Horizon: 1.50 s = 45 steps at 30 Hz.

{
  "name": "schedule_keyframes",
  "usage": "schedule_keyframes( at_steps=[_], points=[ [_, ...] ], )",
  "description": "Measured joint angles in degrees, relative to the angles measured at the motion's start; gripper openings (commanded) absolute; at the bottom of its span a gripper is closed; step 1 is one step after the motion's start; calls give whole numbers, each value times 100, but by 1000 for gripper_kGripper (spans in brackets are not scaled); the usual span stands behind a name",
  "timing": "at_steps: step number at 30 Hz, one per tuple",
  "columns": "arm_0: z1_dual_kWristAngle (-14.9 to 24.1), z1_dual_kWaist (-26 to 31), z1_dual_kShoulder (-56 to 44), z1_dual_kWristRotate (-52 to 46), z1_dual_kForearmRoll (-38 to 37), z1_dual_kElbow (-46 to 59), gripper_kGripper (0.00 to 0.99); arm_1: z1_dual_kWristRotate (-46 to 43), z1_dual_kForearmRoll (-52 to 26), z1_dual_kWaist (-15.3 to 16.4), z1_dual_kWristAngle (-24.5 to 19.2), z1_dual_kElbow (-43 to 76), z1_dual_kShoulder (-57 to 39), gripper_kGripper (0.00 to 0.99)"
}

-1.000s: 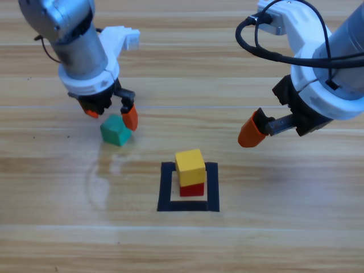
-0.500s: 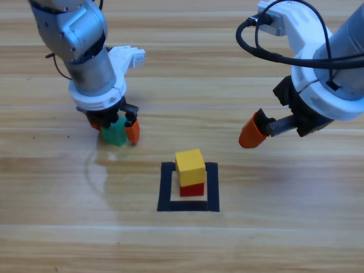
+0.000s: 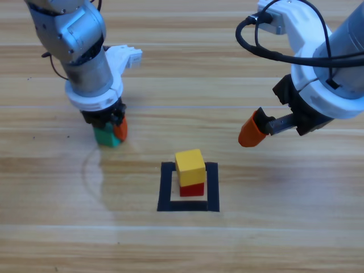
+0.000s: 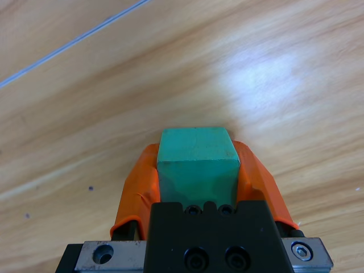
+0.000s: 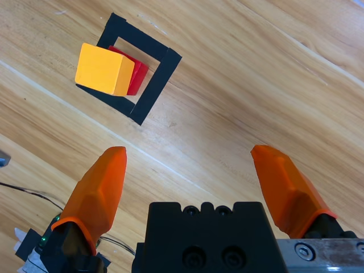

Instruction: Stack the blocks in the rectangular block: red at the bottom, yellow in the middle, green on top

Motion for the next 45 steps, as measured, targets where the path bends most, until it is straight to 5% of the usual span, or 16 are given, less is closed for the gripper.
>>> schedule_keyframes(
  at_steps=[5, 15, 29, 45],
  points=[
    [-47, -71, -40, -266, 511, -277, 0, 0, 24, 0, 0, -25, 0, 988],
    [196, -1205, -100, -2056, 2433, -3160, 0, 0, 111, 0, -6, -31, 0, 988],
    [1011, -2252, -146, -4099, 3364, -3342, 0, 0, 175, -1, -147, -32, 0, 988],
    [680, -2399, -175, -4896, 3650, -3344, 0, 0, 181, -1, -150, -32, -1, 988]
  ],
)
